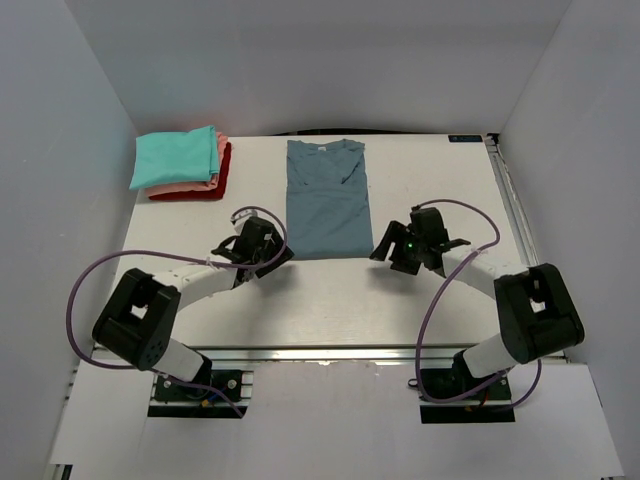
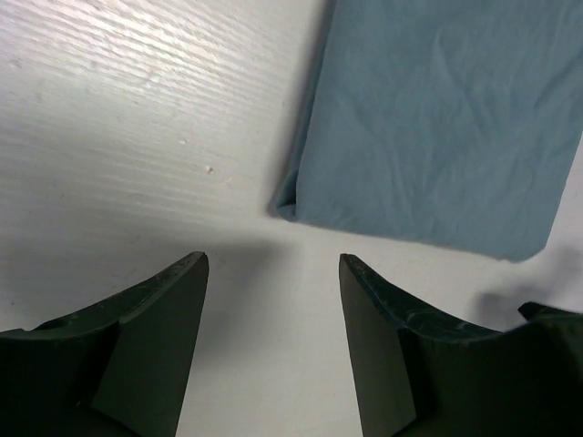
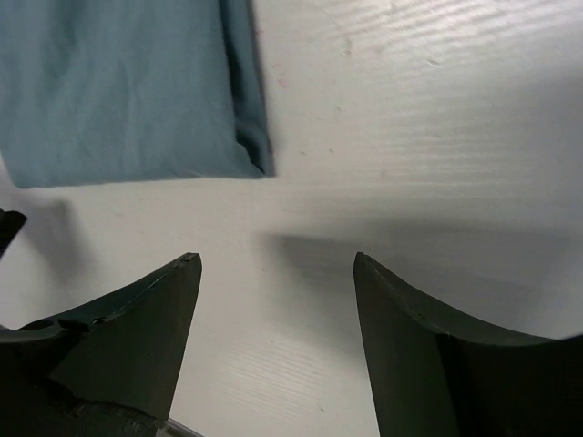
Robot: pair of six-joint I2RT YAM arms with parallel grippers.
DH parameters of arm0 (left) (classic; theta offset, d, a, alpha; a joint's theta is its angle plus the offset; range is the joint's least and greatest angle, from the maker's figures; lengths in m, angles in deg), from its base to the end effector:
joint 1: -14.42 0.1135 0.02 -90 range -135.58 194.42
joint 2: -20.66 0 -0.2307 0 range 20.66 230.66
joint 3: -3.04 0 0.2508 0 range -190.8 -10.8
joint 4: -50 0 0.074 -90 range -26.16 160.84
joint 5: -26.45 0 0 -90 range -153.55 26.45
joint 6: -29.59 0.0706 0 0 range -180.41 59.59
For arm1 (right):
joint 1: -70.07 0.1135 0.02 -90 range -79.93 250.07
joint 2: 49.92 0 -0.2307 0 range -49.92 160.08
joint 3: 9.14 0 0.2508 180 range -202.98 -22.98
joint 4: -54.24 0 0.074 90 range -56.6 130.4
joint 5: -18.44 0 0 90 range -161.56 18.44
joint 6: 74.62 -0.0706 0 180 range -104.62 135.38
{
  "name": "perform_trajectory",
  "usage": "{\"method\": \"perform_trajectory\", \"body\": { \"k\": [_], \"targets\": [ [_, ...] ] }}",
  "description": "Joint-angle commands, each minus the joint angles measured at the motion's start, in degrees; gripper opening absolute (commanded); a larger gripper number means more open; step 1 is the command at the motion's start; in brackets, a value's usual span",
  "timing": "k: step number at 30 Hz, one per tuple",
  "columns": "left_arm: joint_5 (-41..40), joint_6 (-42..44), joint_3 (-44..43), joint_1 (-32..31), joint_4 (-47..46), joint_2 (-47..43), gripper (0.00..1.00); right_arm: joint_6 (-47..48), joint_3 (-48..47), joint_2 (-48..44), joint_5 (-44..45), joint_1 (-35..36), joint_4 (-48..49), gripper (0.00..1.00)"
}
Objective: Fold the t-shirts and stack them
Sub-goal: Grab one side of the 2/3 rectangular tshirt with both arms
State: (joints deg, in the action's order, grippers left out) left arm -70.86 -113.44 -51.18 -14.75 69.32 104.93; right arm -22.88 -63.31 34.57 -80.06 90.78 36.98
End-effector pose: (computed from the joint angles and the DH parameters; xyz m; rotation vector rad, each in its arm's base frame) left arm 0.2732 -0.1422 0.1082 -0.5709 2.4180 -0.4849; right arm 0.2876 0.1199 0.1103 0.3092 2.4745 0.6374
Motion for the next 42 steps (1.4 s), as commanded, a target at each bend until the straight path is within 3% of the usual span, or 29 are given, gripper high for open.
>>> {"method": "perform_trajectory", "body": {
  "k": [1, 13, 24, 31, 37, 38, 39, 40, 41, 42],
  "targets": [
    [-6.84, -4.62, 0.31, -0.19, -5.04, -1.22, 0.7, -4.36, 0.52, 0.85, 1.02, 1.26, 7.55, 0.74],
    [-5.08, -10.94, -0.05, -0.36, -10.4, 7.22, 0.7, -10.16, -0.18, 7.97, 2.51, 2.76, 12.82, 0.76],
    [-3.06, -14.9, 1.53, -1.24, -12.07, 7.49, 0.67, -12.36, -0.53, 11.66, 0.93, 2.85, 15.81, 0.62],
    [-2.97, -16.48, 3.03, -1.42, -12.59, 7.75, 0.65, -12.8, -0.53, 12.89, 1.9, 2.93, 16.6, 0.61],
    [-1.92, -18.33, 3.11, -1.42, -14.61, 9.77, 0.5, -12.89, -1.5, 14.47, 2.43, 2.93, 16.78, 0.63],
    [-1.74, -18.51, 3.03, -1.42, -15.14, 10.3, 0.41, -12.89, -1.67, 14.74, 2.43, 2.93, 16.61, 0.6],
    [-1.92, -18.68, 3.03, -1.5, -15.32, 10.47, 0.13, -12.89, -1.94, 15.09, 2.25, 2.93, 16.78, 0.33],
    [-2.18, -18.68, 2.94, -1.42, -15.32, 10.56, 0.0, -12.98, -1.94, 15.35, 2.16, 2.93, 16.95, 0.17],
    [-2.44, -18.16, 2.77, -1.42, -14.97, 10.48, 0.0, -13.33, -1.94, 15.27, 2.16, 2.93, 17.04, 0.0],
    [-2.62, -17.63, 2.24, -1.5, -14.79, 10.3, 0.0, -13.42, -1.5, 15.18, 1.99, 2.93, 17.04, 0.0]
  ]
}}
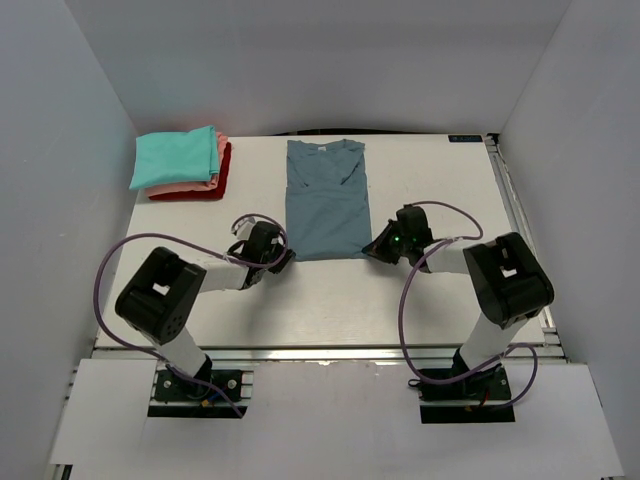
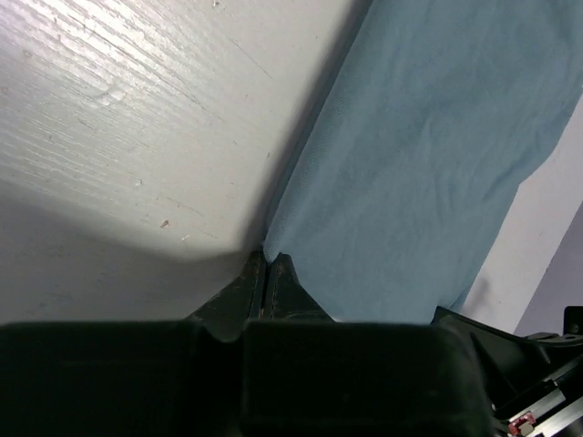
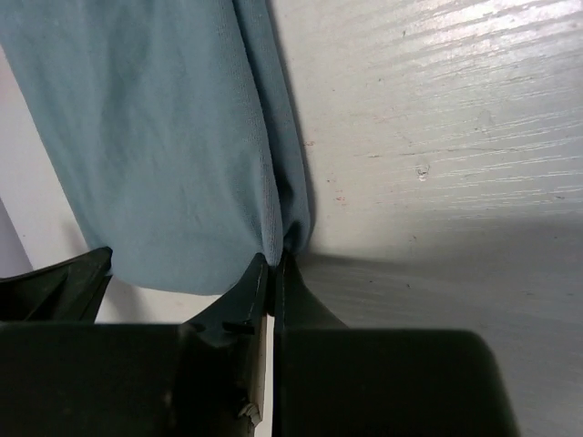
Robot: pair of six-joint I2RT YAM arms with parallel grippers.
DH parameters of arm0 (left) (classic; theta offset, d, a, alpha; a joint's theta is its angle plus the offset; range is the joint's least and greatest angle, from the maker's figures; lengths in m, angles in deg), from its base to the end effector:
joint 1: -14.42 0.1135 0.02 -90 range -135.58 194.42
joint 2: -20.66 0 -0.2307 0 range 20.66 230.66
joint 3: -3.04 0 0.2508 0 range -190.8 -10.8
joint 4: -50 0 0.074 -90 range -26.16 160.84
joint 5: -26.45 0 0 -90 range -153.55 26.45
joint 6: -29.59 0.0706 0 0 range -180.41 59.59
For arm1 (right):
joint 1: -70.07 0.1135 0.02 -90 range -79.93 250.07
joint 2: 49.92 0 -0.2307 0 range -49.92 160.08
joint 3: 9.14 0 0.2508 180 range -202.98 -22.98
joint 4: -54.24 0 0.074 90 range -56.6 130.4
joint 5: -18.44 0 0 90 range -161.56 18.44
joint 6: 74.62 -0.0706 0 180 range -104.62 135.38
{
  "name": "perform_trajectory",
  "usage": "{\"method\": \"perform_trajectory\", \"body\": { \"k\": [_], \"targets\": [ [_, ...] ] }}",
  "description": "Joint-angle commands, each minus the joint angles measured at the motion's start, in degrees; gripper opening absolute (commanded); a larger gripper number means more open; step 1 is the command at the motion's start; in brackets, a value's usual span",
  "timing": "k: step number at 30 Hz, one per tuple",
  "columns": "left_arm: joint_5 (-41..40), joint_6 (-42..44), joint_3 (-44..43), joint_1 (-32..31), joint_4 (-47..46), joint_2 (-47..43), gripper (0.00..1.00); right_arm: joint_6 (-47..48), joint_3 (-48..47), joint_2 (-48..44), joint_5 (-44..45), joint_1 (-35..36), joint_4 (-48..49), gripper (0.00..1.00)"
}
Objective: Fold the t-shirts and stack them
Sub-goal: Grab one side of the 2/3 rectangular tshirt with both arms
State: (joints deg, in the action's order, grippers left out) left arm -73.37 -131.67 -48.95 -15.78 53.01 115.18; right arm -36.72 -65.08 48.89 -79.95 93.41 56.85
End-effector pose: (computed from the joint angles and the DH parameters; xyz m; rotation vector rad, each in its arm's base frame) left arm 0.2857 -0.1523 0.0715 -0.9391 2.2626 -0.6415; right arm 0.3163 0.1477 0.0779 0.5197 2.3573 0.8241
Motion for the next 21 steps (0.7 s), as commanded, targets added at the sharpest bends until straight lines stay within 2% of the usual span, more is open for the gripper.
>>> {"method": "perform_trajectory", "body": {
  "k": [1, 6, 10, 13, 17, 20, 21],
  "targets": [
    [-0.28, 1.38, -0.43, -0.39, 1.77, -0.12, 0.0, 0.59, 0.45, 0.34, 1.88, 0.31, -2.82, 0.0],
    [-1.16, 6.31, -0.62, -0.48, 8.53, -3.72, 0.0, 4.18, 2.99, -3.87, 1.88, 0.4, -5.63, 0.0],
    [-0.89, 8.68, 2.98, -1.09, 14.51, -12.49, 0.0, 7.35, 7.46, -11.06, 0.13, 0.4, -10.29, 0.0],
    [-1.86, 9.48, 5.62, -3.55, 23.37, -19.86, 0.0, 8.94, 12.2, -18.28, -0.58, 1.27, -14.33, 0.0],
    [-6.07, 5.28, 8.35, -10.22, 30.85, -30.43, 0.0, 10.52, 17.3, -29.79, -0.58, 2.15, -22.84, 0.0],
    [-10.1, 0.19, 9.06, -17.68, 36.3, -36.84, 0.0, 10.61, 19.86, -40.42, -0.32, 2.51, -31.54, 0.0],
    [-11.0, -1.14, 9.15, -21.97, 37.45, -37.82, 0.0, 10.7, 20.22, -45.67, -0.32, 2.68, -34.0, 0.0]
  ]
}}
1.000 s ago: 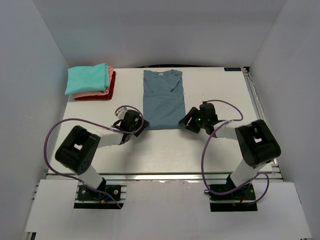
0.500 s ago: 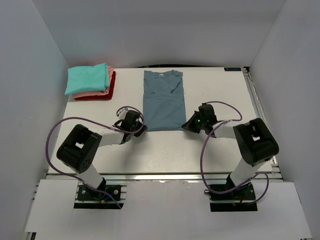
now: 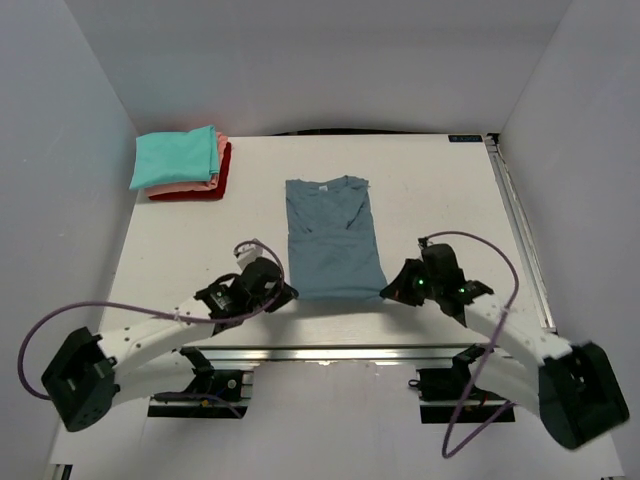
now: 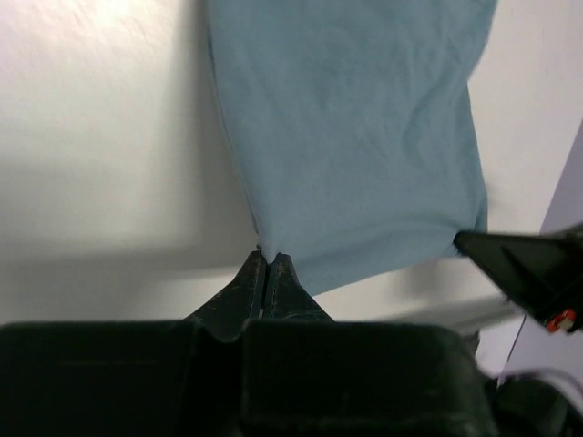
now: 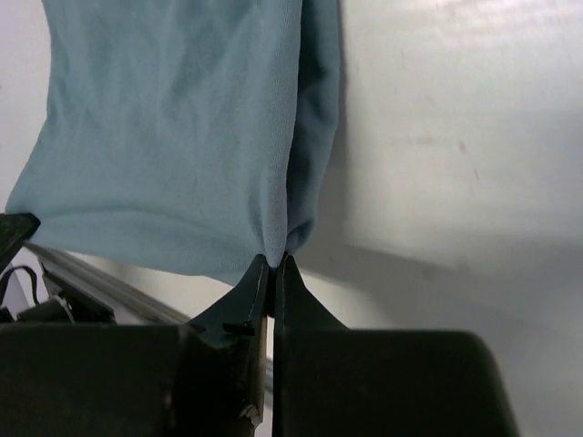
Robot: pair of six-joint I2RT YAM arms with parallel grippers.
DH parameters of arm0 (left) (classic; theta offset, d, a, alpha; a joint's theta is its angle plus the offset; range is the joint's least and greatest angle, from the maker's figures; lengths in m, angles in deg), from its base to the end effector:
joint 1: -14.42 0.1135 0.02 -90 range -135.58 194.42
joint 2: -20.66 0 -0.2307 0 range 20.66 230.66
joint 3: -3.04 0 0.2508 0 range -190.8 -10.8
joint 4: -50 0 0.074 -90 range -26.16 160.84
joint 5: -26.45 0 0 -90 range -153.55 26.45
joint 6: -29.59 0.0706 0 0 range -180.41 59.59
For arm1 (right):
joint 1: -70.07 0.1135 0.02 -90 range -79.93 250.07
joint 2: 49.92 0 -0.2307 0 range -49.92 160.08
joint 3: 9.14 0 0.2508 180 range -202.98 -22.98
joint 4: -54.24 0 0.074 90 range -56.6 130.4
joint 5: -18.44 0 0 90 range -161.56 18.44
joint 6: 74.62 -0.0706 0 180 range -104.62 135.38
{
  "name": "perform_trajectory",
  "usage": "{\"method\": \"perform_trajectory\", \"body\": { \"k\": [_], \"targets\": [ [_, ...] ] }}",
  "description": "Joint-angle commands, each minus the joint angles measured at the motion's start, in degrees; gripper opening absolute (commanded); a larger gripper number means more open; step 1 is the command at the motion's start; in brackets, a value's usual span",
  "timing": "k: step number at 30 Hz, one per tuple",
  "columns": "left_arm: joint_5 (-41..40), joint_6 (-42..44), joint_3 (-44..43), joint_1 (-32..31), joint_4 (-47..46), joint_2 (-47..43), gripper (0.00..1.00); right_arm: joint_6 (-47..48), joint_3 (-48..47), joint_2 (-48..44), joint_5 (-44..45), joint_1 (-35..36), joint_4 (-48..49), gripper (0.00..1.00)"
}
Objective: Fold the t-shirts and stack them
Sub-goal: Grab one side of the 2/3 rectangular tshirt with both arms, then fold the long partially folded tshirt into a neat square
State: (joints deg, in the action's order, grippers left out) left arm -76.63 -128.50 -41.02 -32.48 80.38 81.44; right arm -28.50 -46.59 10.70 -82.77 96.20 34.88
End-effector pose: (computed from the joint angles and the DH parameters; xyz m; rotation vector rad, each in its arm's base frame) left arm 0.1789 -0.1678 0.1381 -0.5643 2.4109 -0.6672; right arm 0.2121 0.1193 0.1190 0.2732 2.4336 0.8138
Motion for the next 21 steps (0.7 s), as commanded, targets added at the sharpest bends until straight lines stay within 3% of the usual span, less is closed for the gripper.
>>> {"method": "perform_trajectory", "body": {
  "k": [1, 6, 12, 21],
  "targets": [
    [-8.71, -7.2, 1.13, -7.31, 12.1, -4.87, 0.0, 2.39, 1.99, -10.06, 2.5, 0.06, -16.93, 0.0],
    [-18.61, -18.72, -0.27, -25.47, 15.45, -5.15, 0.0, 2.22, 1.39, -24.2, 1.71, 0.41, -29.62, 0.0],
    [-29.17, -34.53, -4.22, -40.97, 22.03, -0.58, 0.0, 3.09, -1.95, -30.99, 1.18, 0.5, -39.55, 0.0],
    [-39.3, -41.94, -9.94, -48.55, 31.27, -1.71, 0.0, 4.24, -5.82, -33.11, -0.05, 0.5, -43.61, 0.0]
  ]
}}
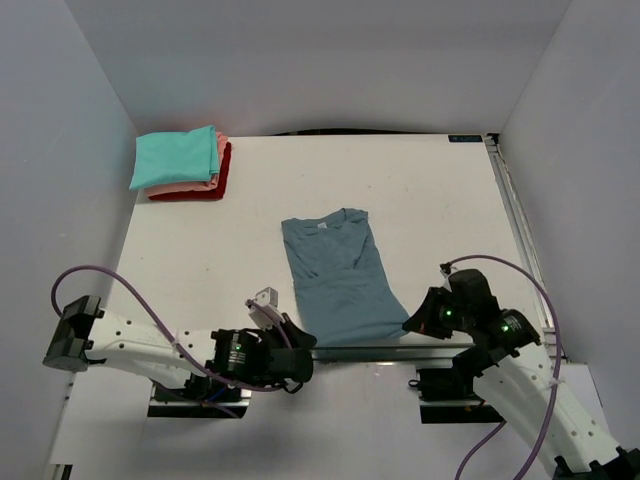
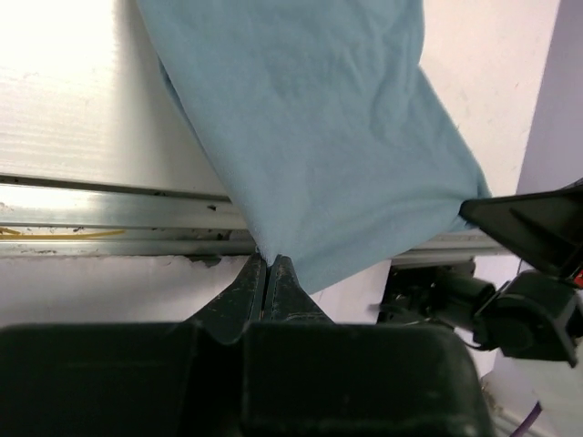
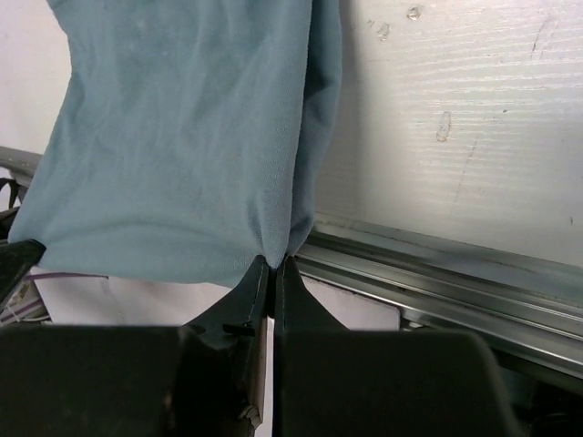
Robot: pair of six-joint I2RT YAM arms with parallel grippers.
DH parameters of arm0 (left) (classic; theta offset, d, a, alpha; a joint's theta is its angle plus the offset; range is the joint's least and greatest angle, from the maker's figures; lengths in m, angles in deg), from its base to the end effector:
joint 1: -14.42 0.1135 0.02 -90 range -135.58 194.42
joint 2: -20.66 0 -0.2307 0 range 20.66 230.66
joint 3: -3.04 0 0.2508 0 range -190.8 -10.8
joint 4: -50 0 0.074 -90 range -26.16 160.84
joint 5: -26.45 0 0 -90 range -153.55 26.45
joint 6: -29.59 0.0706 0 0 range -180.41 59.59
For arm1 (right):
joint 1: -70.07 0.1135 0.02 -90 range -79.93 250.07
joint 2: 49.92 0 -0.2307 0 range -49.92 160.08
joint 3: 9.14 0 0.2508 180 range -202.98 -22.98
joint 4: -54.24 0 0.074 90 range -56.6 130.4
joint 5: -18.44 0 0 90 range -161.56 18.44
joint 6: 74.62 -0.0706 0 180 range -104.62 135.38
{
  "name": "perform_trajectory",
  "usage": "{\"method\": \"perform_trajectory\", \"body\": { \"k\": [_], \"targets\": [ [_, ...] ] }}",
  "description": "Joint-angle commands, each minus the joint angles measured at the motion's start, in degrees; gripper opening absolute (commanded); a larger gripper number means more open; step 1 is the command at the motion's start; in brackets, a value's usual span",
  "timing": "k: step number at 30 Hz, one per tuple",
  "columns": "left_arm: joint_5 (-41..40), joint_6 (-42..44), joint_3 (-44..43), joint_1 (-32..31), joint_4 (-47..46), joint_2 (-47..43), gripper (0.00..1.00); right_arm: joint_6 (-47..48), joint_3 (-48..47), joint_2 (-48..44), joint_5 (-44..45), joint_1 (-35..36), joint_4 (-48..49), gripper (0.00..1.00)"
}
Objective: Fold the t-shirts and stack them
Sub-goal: Fold the long partially folded tshirt into a neat square
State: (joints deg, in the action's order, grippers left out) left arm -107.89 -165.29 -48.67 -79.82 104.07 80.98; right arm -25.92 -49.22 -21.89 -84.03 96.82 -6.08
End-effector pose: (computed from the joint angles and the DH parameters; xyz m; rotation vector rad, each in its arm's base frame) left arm 0.0336 -0.2139 0.1658 -0.4513 2.3272 -0.7250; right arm 0.1331 0.0842 0.1676 0.2173 2.5396 0.7738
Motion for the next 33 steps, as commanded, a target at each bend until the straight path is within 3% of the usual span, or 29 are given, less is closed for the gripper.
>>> {"method": "perform_trajectory", "body": {
  "k": [1, 7, 15, 24, 30, 33],
  "targets": [
    [-8.39, -5.94, -3.17, -1.3, 9.06, -1.16, 0.0, 2.01, -3.47, -0.26, 1.39, -0.11, -2.65, 0.0],
    [-10.5, -8.49, -6.07, -1.39, 15.48, -2.13, 0.0, 2.8, -8.82, 2.9, 1.66, -0.02, -2.3, 0.0],
    [-18.14, -9.82, -17.05, -1.39, 29.71, -5.73, 0.0, 5.79, -21.64, 10.46, 2.97, -0.11, -4.67, 0.0],
    [-23.6, -8.93, -24.89, -0.51, 38.86, -4.94, 0.0, 6.84, -27.28, 17.75, 2.89, -0.02, -1.6, 0.0],
    [-20.44, -4.29, -19.88, 6.24, 34.76, -11.26, 0.0, 7.72, -28.43, 21.97, 1.57, -0.11, 1.56, 0.0],
    [-16.58, 8.31, -18.56, 14.23, 28.01, -12.41, 0.0, 8.16, -28.87, 23.91, 1.66, -0.11, 3.05, 0.0]
  ]
}}
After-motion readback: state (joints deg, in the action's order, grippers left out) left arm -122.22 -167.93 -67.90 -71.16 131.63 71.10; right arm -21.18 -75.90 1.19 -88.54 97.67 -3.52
